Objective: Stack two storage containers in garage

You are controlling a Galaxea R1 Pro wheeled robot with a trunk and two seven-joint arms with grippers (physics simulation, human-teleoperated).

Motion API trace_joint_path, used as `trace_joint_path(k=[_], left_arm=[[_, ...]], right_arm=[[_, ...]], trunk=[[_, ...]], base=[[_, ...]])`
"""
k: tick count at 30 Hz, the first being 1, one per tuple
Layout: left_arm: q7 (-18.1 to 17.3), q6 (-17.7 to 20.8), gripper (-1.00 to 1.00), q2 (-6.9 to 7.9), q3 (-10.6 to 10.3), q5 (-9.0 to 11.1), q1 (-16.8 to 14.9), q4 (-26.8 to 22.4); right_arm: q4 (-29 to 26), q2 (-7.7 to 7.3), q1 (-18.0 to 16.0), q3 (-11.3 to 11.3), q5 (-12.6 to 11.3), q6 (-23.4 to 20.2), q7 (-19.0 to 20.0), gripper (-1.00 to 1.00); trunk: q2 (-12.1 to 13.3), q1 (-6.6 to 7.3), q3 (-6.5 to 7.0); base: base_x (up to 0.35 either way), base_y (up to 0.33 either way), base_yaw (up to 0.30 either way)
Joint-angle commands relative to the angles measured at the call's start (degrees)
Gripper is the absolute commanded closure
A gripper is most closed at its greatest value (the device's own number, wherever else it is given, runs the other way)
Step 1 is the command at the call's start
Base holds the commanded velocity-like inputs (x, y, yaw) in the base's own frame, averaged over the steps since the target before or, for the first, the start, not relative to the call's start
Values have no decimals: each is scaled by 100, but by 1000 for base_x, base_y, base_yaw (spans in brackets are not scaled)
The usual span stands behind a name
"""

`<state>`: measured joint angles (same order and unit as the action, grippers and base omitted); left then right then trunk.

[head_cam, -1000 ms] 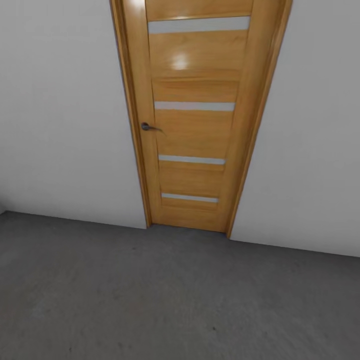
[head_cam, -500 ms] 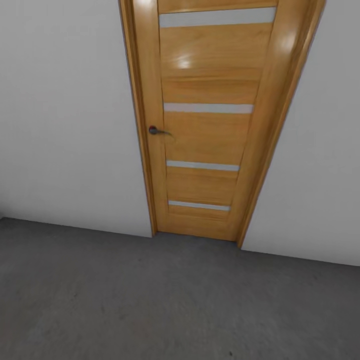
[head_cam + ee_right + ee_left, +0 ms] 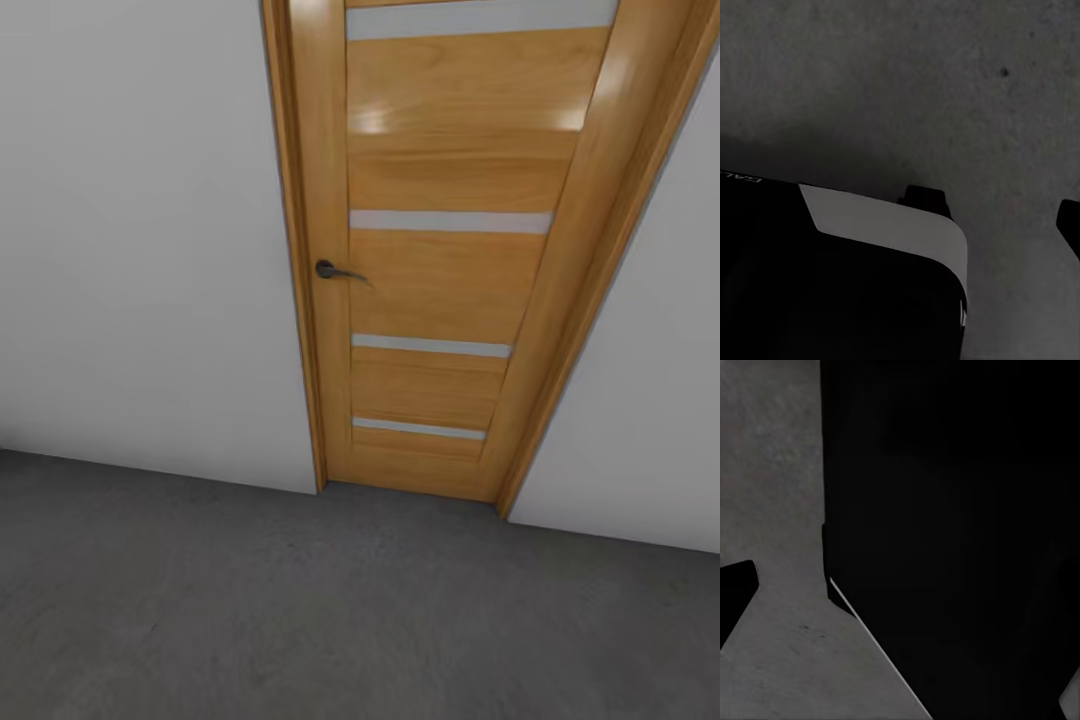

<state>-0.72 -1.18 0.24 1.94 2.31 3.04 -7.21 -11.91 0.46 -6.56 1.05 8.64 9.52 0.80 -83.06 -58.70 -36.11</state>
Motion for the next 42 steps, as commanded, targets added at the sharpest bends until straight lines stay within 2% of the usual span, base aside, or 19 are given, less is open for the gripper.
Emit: trace_joint_path(k=[1,10,29,42], left_arm=[[-7,-5,-100,-2,17,24,4,-9],[-7,-5,-100,-6,17,24,4,-9],[-7,-5,-100,-6,17,24,4,-9],[-7,-5,-100,-4,17,24,4,-9]], right_arm=[[4,-1,-3,8,23,15,0,-100],[4,-7,-3,3,23,15,0,-100],[4,-11,-3,1,23,15,0,-100],[6,-11,-3,9,23,15,0,-100]], trunk=[[-2,-3,-4],[-2,-3,-4],[-2,-3,-4],[-2,-3,-4]], base=[[307,198,0],[309,141,-48],[337,8,-243],[340,0,-20]])
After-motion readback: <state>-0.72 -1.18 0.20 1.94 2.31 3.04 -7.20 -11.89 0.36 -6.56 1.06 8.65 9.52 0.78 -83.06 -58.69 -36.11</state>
